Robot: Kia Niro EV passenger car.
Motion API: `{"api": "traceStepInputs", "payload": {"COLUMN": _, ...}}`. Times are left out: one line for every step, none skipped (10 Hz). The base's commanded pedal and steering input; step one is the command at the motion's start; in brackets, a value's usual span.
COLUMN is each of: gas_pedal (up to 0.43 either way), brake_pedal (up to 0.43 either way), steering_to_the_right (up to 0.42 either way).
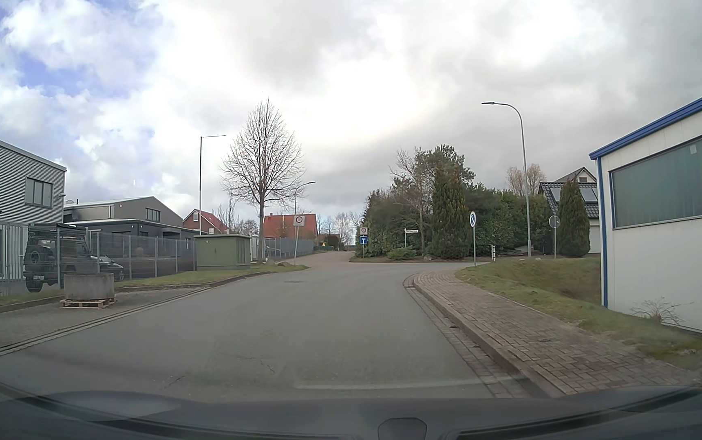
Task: Follow the waypoints while adhering to traffic rules and regulations
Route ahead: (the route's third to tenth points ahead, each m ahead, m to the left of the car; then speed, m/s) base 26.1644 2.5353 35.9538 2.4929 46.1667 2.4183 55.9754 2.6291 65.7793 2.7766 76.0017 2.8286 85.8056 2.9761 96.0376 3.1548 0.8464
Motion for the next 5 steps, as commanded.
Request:
{"api": "traceStepInputs", "payload": {"gas_pedal": 0.008, "brake_pedal": 0.000, "steering_to_the_right": -0.015}}
{"api": "traceStepInputs", "payload": {"gas_pedal": 0.008, "brake_pedal": 0.000, "steering_to_the_right": -0.013}}
{"api": "traceStepInputs", "payload": {"gas_pedal": 0.008, "brake_pedal": 0.000, "steering_to_the_right": -0.012}}
{"api": "traceStepInputs", "payload": {"gas_pedal": 0.008, "brake_pedal": 0.000, "steering_to_the_right": -0.011}}
{"api": "traceStepInputs", "payload": {"gas_pedal": 0.008, "brake_pedal": 0.000, "steering_to_the_right": -0.010}}
